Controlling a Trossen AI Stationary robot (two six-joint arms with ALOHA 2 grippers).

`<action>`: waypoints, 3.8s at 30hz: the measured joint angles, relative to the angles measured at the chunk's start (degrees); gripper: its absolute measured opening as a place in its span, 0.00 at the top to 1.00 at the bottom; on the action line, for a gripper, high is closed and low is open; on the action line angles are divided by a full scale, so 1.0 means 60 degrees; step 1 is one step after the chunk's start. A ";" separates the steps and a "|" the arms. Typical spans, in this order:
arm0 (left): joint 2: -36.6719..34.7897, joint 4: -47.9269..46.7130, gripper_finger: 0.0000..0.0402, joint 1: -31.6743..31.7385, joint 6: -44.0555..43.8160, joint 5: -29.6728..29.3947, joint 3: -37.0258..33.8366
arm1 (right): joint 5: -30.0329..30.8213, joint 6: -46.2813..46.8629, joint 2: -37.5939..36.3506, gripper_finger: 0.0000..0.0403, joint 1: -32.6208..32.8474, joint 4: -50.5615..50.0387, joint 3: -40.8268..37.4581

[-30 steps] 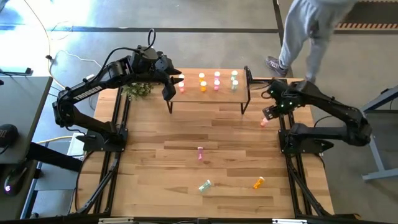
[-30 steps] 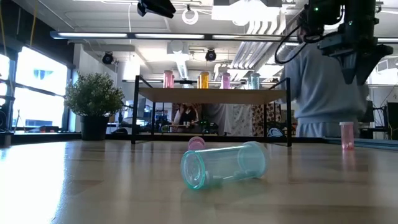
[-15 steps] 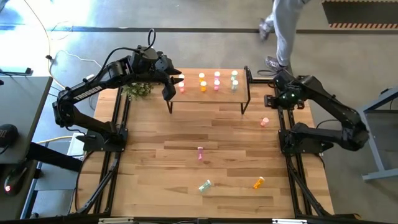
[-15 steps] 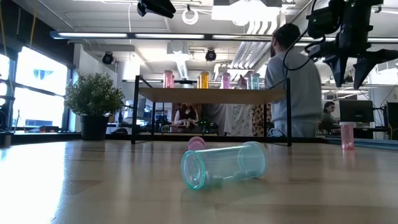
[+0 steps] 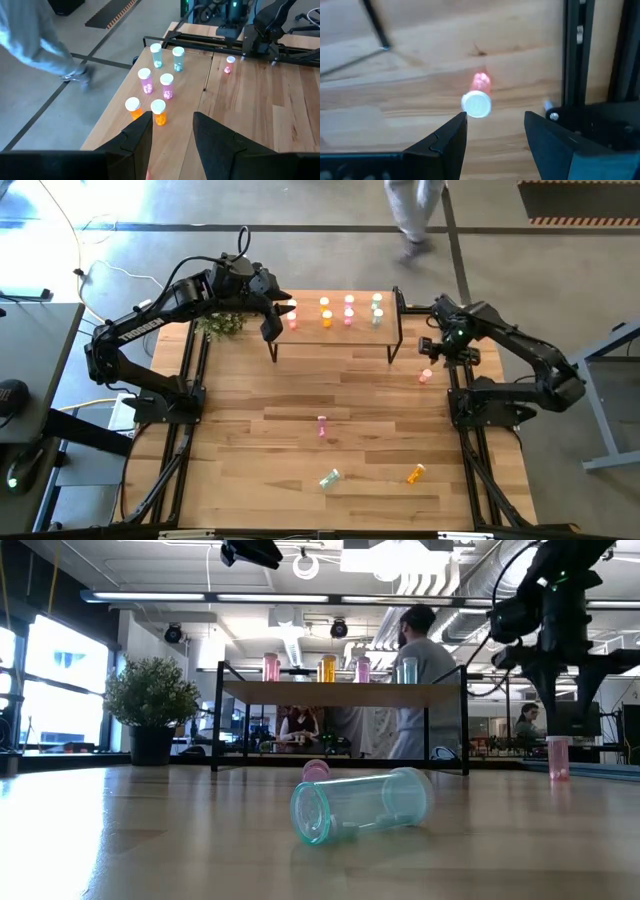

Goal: Pick and place medicine bottles onto shelf by color
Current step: Put the pink pill bottle on the shelf aligned with the other pink pill bottles

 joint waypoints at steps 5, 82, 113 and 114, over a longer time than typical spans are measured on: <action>0.0000 -0.0004 0.67 0.0000 0.0000 0.0000 0.0000 | -0.0067 0.0532 -0.0007 0.57 0.0233 0.0506 -0.0593; 0.0062 -0.0881 0.39 -0.1624 -0.1756 0.1792 0.0000 | 0.0017 0.3221 -0.0036 0.75 0.7629 0.1224 0.2881; 0.3893 0.4182 0.39 -0.5117 -0.4815 0.1296 -0.0244 | -0.1725 -0.0661 0.1332 0.75 0.9477 0.4490 0.4736; 0.3973 0.4380 0.39 -0.5142 -0.4876 0.1300 -0.0244 | -0.1730 -0.0695 0.1333 0.75 0.9488 0.4471 0.4736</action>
